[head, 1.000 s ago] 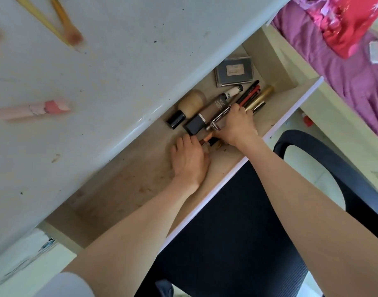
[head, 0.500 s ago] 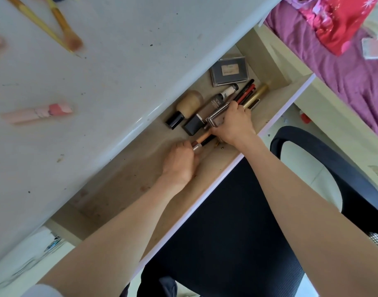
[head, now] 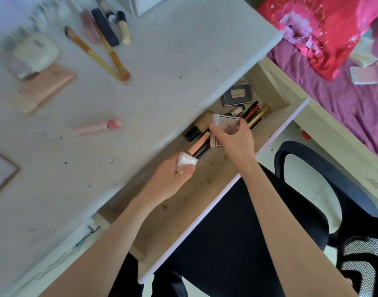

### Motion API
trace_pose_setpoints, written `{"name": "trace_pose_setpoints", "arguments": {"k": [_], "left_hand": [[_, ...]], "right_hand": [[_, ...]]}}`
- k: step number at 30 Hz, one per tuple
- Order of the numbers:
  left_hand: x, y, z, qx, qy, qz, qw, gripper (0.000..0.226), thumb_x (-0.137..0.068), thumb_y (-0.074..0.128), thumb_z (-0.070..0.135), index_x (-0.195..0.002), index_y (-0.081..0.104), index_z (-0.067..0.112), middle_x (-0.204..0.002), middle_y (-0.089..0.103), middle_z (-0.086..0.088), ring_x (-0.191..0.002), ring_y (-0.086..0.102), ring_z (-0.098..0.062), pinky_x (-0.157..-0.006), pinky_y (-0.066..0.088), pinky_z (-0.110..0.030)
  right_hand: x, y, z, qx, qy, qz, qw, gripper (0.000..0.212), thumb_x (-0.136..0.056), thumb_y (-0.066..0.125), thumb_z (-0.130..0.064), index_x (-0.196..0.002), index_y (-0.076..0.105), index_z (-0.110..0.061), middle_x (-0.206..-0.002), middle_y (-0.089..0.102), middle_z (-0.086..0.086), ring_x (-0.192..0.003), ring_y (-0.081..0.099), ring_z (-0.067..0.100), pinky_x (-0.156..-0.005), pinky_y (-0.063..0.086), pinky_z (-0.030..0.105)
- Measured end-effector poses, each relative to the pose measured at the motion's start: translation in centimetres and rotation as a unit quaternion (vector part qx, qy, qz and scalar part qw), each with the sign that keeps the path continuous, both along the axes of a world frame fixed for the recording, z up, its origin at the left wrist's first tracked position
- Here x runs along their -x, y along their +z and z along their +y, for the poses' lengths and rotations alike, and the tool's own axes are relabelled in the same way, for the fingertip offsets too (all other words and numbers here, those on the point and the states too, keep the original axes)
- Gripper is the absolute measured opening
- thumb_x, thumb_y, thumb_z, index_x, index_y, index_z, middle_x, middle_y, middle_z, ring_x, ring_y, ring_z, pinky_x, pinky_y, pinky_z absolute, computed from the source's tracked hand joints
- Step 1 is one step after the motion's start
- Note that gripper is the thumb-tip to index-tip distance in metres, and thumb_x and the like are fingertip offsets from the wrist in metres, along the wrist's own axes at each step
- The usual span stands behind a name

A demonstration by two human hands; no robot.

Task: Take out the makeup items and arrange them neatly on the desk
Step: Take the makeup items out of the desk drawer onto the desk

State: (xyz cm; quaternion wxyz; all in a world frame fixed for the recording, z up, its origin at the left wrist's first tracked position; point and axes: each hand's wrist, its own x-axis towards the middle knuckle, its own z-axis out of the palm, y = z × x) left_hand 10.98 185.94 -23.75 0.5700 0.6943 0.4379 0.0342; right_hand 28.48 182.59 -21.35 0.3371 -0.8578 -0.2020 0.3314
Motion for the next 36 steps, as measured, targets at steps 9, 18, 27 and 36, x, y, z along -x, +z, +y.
{"name": "trace_pose_setpoints", "arguments": {"k": [9,18,27,36], "left_hand": [[3.0,6.8,5.8,-0.012,0.205,-0.13,0.97,0.007,-0.087,0.056,0.025,-0.08,0.056,0.025,-0.051,0.05,0.012,-0.044,0.045,0.0,-0.045,0.037,-0.015],[2.8,7.0,17.6,-0.002,0.411,-0.105,0.905,0.019,-0.084,0.052,0.016,-0.065,0.053,0.015,-0.056,0.049,0.003,-0.038,0.043,-0.004,-0.047,0.039,-0.023],[1.1,7.6,22.3,-0.036,0.393,-0.097,0.914,0.033,-0.094,0.04,0.034,-0.126,0.051,0.032,-0.093,0.062,-0.008,-0.079,0.06,-0.026,-0.067,0.037,-0.026],[3.3,9.2,21.0,-0.09,0.4,-0.091,0.907,0.031,-0.093,0.041,0.033,-0.082,0.059,0.01,-0.061,0.042,0.004,-0.05,0.037,-0.006,-0.058,0.032,-0.024]], "right_hand": [[5.3,3.3,5.5,-0.113,-0.011,0.021,0.993,0.066,-0.077,0.064,-0.052,-0.128,0.041,-0.018,-0.121,0.05,0.003,-0.111,0.049,0.019,-0.096,0.044,0.034],[8.8,1.9,11.7,-0.072,0.115,-0.224,0.965,0.08,-0.077,0.063,-0.052,-0.137,0.033,-0.008,-0.123,0.047,0.01,-0.111,0.041,0.027,-0.098,0.031,0.036],[10.0,-0.4,12.1,-0.102,0.099,-0.334,0.932,0.08,-0.07,0.068,-0.046,-0.13,0.044,0.001,-0.113,0.053,0.015,-0.105,0.046,0.032,-0.09,0.033,0.037],[10.0,-0.6,12.1,-0.098,0.105,-0.347,0.927,0.079,-0.072,0.063,-0.049,-0.13,0.043,0.0,-0.113,0.052,0.015,-0.104,0.046,0.032,-0.091,0.032,0.035]]}}
